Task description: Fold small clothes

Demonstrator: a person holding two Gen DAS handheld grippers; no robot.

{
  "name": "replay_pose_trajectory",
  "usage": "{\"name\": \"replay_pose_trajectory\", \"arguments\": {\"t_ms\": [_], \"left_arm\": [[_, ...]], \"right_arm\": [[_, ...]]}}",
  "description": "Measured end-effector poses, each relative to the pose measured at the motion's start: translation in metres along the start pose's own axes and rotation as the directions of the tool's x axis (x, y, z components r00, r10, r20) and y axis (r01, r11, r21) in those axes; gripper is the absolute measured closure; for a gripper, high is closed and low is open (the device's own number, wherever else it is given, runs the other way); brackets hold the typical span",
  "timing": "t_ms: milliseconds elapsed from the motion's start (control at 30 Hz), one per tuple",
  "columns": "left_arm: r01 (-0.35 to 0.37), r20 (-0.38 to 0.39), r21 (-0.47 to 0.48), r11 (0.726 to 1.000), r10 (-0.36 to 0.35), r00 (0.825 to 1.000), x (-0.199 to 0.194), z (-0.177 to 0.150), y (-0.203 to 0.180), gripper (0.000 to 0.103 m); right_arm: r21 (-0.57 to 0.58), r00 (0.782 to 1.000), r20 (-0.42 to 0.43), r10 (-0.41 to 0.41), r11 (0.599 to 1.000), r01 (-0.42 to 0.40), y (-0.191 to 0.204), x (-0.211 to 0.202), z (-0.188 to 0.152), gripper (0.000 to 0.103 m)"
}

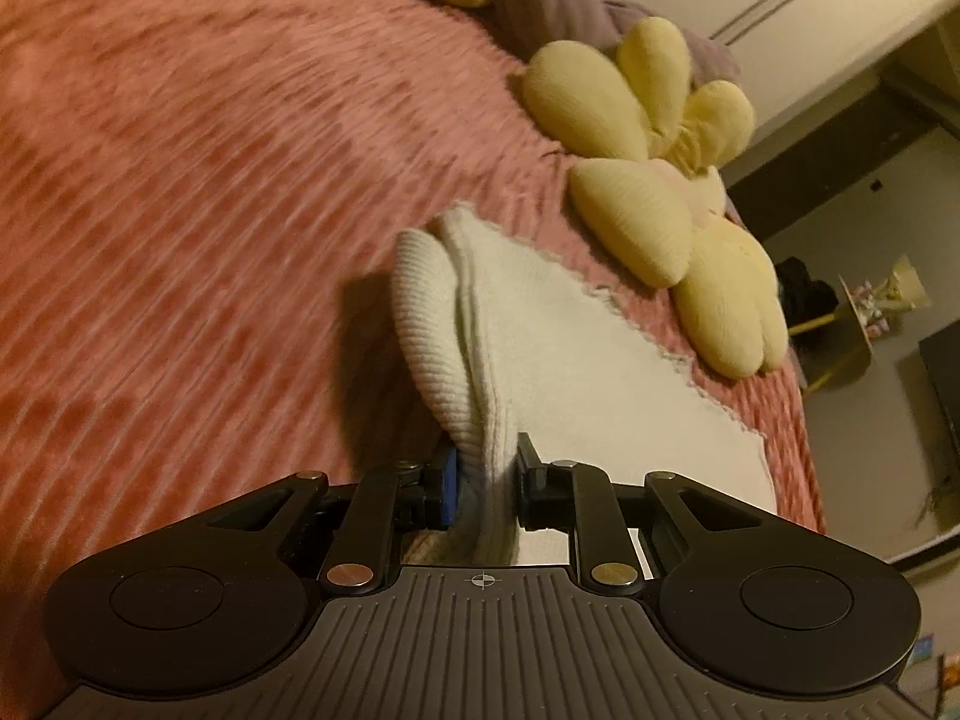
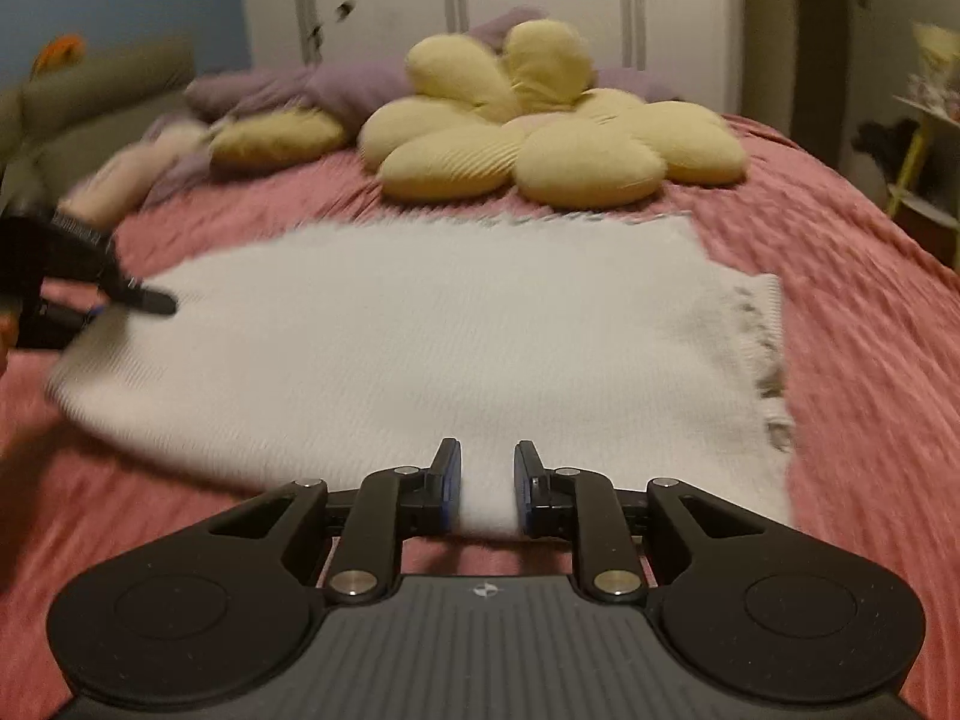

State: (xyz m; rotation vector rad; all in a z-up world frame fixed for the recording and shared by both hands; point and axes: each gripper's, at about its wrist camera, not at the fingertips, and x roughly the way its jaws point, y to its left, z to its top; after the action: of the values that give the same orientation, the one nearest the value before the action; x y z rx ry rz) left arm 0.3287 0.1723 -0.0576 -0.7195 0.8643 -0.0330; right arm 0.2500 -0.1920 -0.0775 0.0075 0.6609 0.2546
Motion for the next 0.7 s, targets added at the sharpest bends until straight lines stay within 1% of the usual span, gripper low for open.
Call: {"name": "replay_pose_trajectory", "arguments": {"t_ms": [133, 200, 300, 333, 400, 433, 500, 533, 567, 633, 667, 700], "left_arm": [[0.000, 0.004, 0.096, 0.995, 0.000, 1.000, -0.002, -0.004, -0.044, 0.083], [0.001, -0.009, 0.155, 0.988, 0.000, 1.000, 0.003, -0.011, -0.074, 0.083], [0.016, -0.043, 0.225, 0.974, -0.007, 0.999, 0.022, -0.025, -0.117, 0.083], [0.013, -0.053, 0.245, 0.969, 0.000, 0.999, 0.030, -0.031, -0.129, 0.083], [-0.008, -0.081, 0.274, 0.962, 0.032, 0.996, 0.052, -0.046, -0.148, 0.079], [-0.017, -0.090, 0.293, 0.956, 0.046, 0.995, 0.062, -0.054, -0.153, 0.073], [-0.052, -0.111, 0.319, 0.946, 0.092, 0.990, 0.082, -0.074, -0.155, 0.072], [-0.047, -0.123, 0.329, 0.943, 0.092, 0.988, 0.086, -0.082, -0.154, 0.068], [-0.041, -0.107, 0.351, 0.936, 0.084, 0.991, 0.084, -0.088, -0.156, 0.064], [-0.030, -0.071, 0.414, 0.910, 0.066, 0.995, 0.067, -0.097, -0.162, 0.061], [-0.019, -0.057, 0.424, 0.905, 0.048, 0.997, 0.057, -0.099, -0.162, 0.059], [-0.005, -0.043, 0.422, 0.907, 0.025, 0.999, 0.047, -0.101, -0.160, 0.058]], "right_arm": [[0.073, 0.999, 0.031, -0.031, 0.997, 0.029, -0.019, -0.015, -0.002, 0.081], [0.112, 0.998, 0.046, -0.039, 0.993, 0.033, -0.029, -0.023, -0.004, 0.074], [0.147, 0.996, 0.065, -0.061, 0.988, 0.051, -0.042, -0.033, -0.006, 0.073], [0.158, 0.995, 0.070, -0.068, 0.986, 0.056, -0.045, -0.035, -0.006, 0.073], [0.176, 0.994, 0.075, -0.077, 0.982, 0.063, -0.052, -0.039, -0.005, 0.073], [0.180, 0.994, 0.073, -0.080, 0.982, 0.066, -0.055, -0.040, -0.006, 0.073], [0.176, 0.994, 0.065, -0.091, 0.981, 0.078, -0.058, -0.040, -0.007, 0.073], [0.175, 0.994, 0.058, -0.096, 0.981, 0.084, -0.060, -0.040, -0.008, 0.073], [0.175, 0.994, 0.049, -0.098, 0.981, 0.088, -0.061, -0.039, -0.009, 0.072], [0.175, 0.994, 0.030, -0.106, 0.979, 0.099, -0.063, -0.037, -0.012, 0.072], [0.177, 0.994, 0.022, -0.108, 0.979, 0.102, -0.065, -0.037, -0.014, 0.072], [0.179, 0.994, 0.018, -0.108, 0.978, 0.103, -0.067, -0.036, -0.017, 0.071]]}}
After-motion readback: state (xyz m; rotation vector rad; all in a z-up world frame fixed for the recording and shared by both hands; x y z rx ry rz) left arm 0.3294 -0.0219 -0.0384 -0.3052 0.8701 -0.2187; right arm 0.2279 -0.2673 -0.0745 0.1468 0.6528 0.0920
